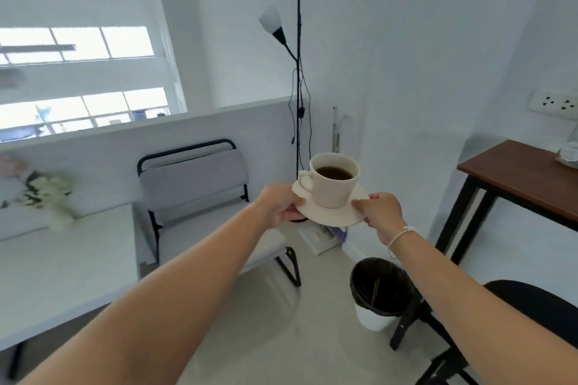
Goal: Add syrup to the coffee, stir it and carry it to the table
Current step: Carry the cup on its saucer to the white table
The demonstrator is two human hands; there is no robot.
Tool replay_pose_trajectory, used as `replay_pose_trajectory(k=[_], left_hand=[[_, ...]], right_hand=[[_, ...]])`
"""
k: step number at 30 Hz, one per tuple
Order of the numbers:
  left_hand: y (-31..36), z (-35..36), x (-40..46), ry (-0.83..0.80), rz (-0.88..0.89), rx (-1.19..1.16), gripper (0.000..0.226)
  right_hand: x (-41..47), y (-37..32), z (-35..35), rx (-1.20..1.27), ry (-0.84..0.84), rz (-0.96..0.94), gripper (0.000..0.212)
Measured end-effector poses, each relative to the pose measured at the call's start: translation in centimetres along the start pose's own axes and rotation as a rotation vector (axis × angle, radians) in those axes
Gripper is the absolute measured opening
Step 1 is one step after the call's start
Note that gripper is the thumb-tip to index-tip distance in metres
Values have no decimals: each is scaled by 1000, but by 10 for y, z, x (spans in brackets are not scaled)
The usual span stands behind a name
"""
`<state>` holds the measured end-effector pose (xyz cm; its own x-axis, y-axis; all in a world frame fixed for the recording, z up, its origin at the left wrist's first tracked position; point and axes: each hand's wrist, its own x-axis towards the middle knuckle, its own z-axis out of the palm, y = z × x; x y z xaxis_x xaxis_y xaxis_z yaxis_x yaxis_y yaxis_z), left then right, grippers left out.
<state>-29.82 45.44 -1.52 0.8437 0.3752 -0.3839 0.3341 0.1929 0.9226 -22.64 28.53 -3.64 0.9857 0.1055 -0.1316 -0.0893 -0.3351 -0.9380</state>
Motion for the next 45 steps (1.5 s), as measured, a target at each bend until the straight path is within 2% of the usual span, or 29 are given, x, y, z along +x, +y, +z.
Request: replay_pose_trajectory(k=[2,4,6,8,10,23,27,34,39,45], left_hand=[[-7,-39,-14,46,14,-17,42],[-15,-80,-29,103,21,-45,42],[-22,-119,-43,162,28,-71,41],[-27,-155,-55,222,36,-101,41],[-33,-190,-64,274,38,-135,41],[-59,-395,-67,617,51,-306,42],[-57,-449,-50,656,51,-309,42],[-57,-528,-15,693,49,-327,41],[-66,-579,12,681,28,-352,44],[-81,-647,42,647,22,-349,46]], right_hand=[[-14,-6,35,23,-62,-14,11],[-28,-12,73,16,-126,-27,16],[-41,-20,111,10,-193,-38,10],[-51,-28,148,-14,-258,-64,18],[-61,-36,183,-15,-322,-89,13],[-84,-77,420,9,-713,-176,20],[-82,-90,483,19,-781,-154,27],[-69,-104,572,10,-864,-129,23],[-62,-108,628,0,-862,-92,34],[-64,-108,694,-25,-815,-61,29]])
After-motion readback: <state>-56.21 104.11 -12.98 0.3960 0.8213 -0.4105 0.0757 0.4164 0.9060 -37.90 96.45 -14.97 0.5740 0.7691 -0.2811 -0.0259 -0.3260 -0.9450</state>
